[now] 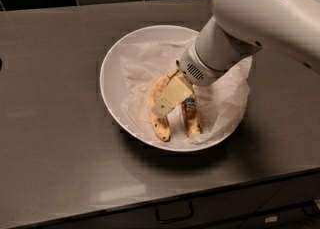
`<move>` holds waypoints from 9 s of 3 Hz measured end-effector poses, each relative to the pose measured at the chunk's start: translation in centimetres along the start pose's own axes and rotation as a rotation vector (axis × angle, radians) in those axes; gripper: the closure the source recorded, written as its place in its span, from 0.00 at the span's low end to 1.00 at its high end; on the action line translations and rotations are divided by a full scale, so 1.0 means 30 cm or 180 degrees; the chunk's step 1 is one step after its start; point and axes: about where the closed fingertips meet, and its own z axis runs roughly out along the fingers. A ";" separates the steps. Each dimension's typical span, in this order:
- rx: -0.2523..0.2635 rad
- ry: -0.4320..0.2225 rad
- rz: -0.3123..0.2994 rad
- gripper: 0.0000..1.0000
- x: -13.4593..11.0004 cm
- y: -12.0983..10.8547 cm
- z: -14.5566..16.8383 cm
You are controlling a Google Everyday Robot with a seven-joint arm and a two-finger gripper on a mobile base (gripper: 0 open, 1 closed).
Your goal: Pick banana from white bowl
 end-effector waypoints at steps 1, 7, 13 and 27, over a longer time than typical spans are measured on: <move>0.0028 -0.0041 0.0151 0.00 -0.010 -0.005 -0.001; 0.0304 0.0686 0.0423 0.28 -0.022 -0.006 -0.003; 0.0895 0.0955 0.1116 0.34 0.037 -0.008 -0.070; 0.0170 -0.0398 0.1310 1.00 0.245 -0.085 -0.129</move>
Offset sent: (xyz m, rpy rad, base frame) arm 0.0032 0.0012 0.0016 0.0248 0.0007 -0.0481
